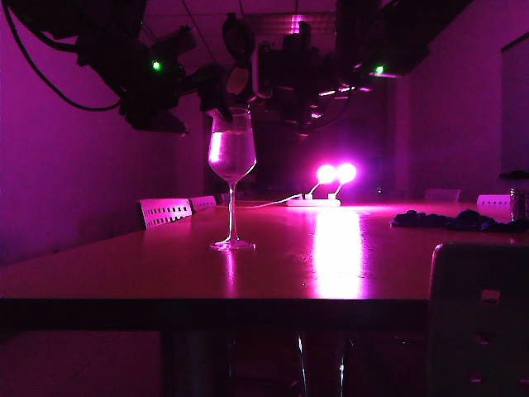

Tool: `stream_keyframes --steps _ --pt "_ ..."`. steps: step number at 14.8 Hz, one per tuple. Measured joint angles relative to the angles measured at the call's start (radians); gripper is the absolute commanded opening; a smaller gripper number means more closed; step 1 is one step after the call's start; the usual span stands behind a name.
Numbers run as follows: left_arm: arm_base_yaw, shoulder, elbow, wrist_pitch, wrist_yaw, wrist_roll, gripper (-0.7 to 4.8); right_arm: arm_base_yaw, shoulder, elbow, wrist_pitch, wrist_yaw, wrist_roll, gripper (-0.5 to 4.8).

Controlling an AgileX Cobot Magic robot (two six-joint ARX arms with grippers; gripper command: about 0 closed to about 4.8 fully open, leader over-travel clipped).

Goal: Pick up the black thermos cup, pour some water from it into the stemmed glass, and then put the thermos cup back on the table.

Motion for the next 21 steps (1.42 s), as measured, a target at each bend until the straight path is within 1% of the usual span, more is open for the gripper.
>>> stream_keyframes --steps 11,17,18,21 --pt "0.0 0.0 0.0 -0.016 0.002 0.0 4.79 -0.021 0.021 0.0 0.078 0.0 0.003 0.63" --pt "0.001 0.0 0.0 -0.021 0.002 0.0 4.79 -0.026 0.021 0.0 0.076 0.001 0.005 0.63" --pt "0.001 0.0 0.0 -0.023 0.002 0.0 4.79 -0.027 0.023 0.014 0.059 0.0 0.004 0.63" --pt "0.0 0.0 0.0 -0.023 0.002 0.0 4.79 -0.035 0.057 0.151 0.008 -0.001 0.001 0.63"
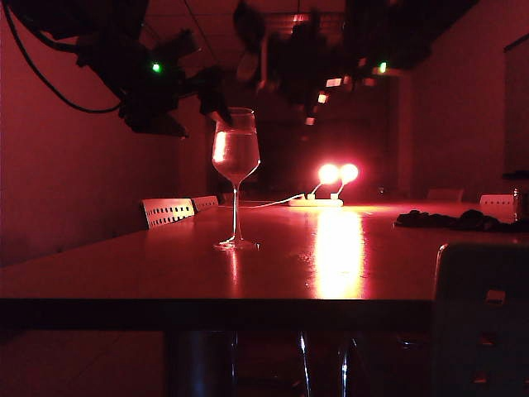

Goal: Pick up the black thermos cup, pour some water from it into the stemmed glass, and then put the thermos cup back on the table.

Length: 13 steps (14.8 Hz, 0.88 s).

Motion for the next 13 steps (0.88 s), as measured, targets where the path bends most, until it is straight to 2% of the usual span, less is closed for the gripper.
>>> stream_keyframes --steps 5,13 --pt "-0.001 0.0 0.0 -0.006 0.0 0.0 4.79 -0.006 0.021 0.008 -0.081 0.001 -0.001 0.63" --pt "0.0 0.0 0.0 -0.007 0.0 0.0 4.79 0.002 0.02 0.007 -0.092 0.0 -0.079 0.63"
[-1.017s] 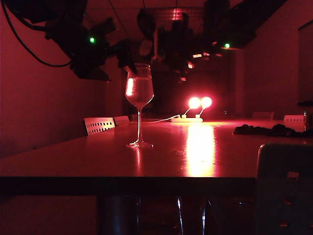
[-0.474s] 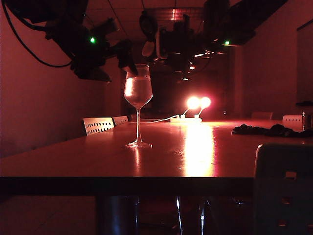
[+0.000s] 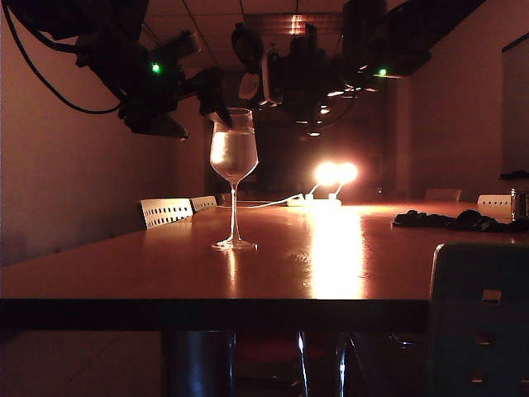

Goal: Pick up the black thermos cup, pour some water from it into the stemmed glass, and then put the thermos cup back on the table.

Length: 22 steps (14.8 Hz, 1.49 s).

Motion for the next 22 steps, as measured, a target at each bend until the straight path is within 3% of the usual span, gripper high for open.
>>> stream_keyframes --steps 22 --pt "0.0 0.0 0.0 -0.014 0.0 0.0 4.79 0.007 0.0 -0.002 0.005 0.001 -0.102 0.63"
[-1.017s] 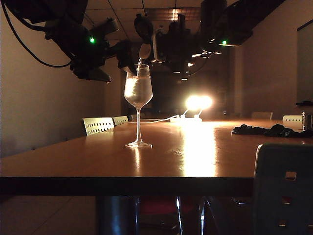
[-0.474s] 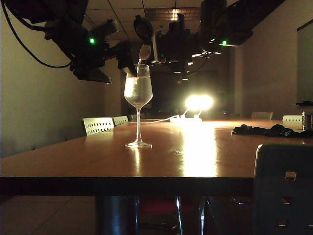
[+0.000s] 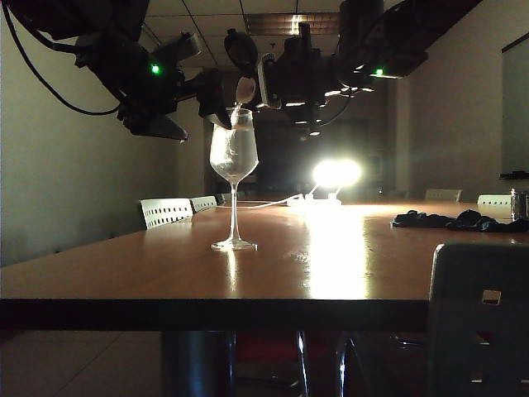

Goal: Pick up the black thermos cup, pour some water from it into the stemmed glass, and then put the thermos cup back on the table.

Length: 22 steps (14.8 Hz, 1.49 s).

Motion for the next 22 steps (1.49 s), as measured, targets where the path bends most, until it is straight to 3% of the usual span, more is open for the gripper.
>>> stream_keyframes --steps 22 --pt "0.0 0.0 0.0 -0.004 0.0 0.0 4.79 0.003 -0.001 0.0 0.005 0.0 -0.033 0.63"
